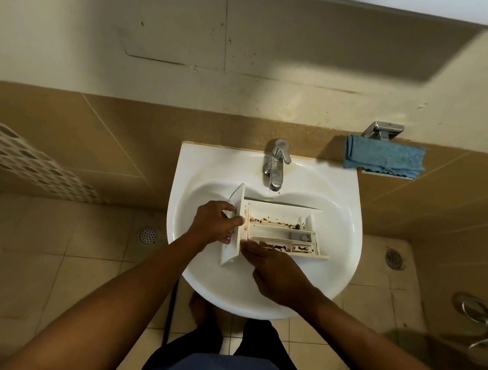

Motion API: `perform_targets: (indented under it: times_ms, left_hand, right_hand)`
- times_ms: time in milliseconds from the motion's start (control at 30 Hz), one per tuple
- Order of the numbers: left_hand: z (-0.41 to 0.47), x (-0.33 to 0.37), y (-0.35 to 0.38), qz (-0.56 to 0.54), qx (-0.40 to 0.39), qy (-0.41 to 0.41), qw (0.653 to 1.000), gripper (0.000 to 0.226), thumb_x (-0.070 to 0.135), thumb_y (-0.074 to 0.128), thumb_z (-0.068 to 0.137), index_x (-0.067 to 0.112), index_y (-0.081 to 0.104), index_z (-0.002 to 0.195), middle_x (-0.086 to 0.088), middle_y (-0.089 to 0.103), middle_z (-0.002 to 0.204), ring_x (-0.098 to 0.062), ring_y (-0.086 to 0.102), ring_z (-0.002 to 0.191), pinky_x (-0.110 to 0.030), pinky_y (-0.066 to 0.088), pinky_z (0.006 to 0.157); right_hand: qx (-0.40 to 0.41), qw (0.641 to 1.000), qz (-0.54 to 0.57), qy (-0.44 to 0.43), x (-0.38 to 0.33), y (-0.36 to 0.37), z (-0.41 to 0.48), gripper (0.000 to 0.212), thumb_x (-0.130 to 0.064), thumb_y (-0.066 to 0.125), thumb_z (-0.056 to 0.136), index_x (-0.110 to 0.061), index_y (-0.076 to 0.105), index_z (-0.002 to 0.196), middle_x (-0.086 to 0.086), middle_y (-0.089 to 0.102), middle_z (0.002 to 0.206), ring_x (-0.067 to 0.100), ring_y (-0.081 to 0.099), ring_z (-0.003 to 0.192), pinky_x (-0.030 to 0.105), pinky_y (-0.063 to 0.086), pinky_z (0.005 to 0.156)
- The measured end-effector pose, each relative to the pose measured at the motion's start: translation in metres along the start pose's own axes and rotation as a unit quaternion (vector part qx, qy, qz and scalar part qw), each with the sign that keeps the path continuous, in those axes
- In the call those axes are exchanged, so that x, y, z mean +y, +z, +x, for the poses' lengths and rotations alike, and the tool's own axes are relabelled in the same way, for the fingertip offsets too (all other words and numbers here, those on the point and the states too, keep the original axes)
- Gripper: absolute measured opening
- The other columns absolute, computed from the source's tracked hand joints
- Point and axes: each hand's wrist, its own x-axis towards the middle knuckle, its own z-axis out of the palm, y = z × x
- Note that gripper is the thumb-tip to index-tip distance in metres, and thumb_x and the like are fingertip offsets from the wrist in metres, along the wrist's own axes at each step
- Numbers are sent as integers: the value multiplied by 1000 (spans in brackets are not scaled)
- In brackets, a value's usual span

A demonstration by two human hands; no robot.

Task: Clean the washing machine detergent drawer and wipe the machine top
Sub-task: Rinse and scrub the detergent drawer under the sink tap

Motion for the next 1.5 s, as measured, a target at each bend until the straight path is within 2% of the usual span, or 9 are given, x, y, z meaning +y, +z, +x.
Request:
perform_targets:
  times_ms: [233,367,467,567,700,867,1167,1333,1500]
  left_hand:
    - [-1,1,0,-8,7,-2,1000,55,28,87,78,13,67,128,-11,76,86,-22,75,62,-37,63,55]
    - [1,-3,1,4,1,7,1000,56,31,86,80,15,66,130,-10,75,98,-19,76,66,-37,63,56]
    - [0,-3,1,1,4,4,1000,55,31,86,80,15,66,129,-10,75,94,-20,76,65,-37,63,56]
    - [-2,1,0,-19,6,-10,1000,53,29,87,79,14,68,126,-13,74,86,-23,75,64,-38,64,58]
    - [-3,4,0,-16,8,-7,1000,52,27,86,80,14,67,126,-13,75,85,-23,75,63,-36,63,57]
    - [-3,0,0,-6,5,6,1000,54,30,85,82,14,66,130,-9,76,88,-19,75,64,-33,62,55]
    - [-7,2,0,-25,14,-6,1000,50,28,85,80,14,69,126,-13,74,83,-23,75,62,-35,63,57]
    - [-4,0,-1,-15,9,-2,1000,54,30,85,81,15,66,129,-11,75,88,-20,75,61,-30,60,52]
    - [-5,-1,0,-10,15,4,1000,54,33,85,81,15,67,129,-11,75,87,-19,75,61,-28,60,52]
  right_hand:
    - [16,998,-12,57,8,1,44,44,1,54,86,-1,65,129,19,64,133,37,65,116,43,56,100]
    - [9,999,10,39,-8,4,4,58,-10,39,90,-8,53,146,10,51,153,29,49,139,41,42,117]
    - [18,999,-2,51,4,-3,27,49,-5,43,88,-4,62,133,14,63,136,32,61,122,40,55,100]
    - [20,997,-2,71,22,-14,69,44,-4,41,84,-6,67,119,12,68,121,33,65,108,39,56,90]
    - [28,996,-10,79,17,-12,61,45,3,55,84,-4,64,127,15,66,126,33,68,101,41,60,85]
    - [15,998,33,41,-8,2,1,51,-4,53,87,-8,63,137,9,60,143,27,61,126,34,51,106]
    - [38,995,-20,91,15,-15,63,34,5,63,83,2,69,116,20,67,124,41,68,103,45,53,98]
    - [34,997,-1,64,-6,2,-3,46,1,61,85,-6,68,130,11,64,138,32,61,126,41,44,114]
    - [37,995,-15,86,17,-2,37,43,3,64,80,-2,69,122,15,66,131,38,63,123,49,50,109]
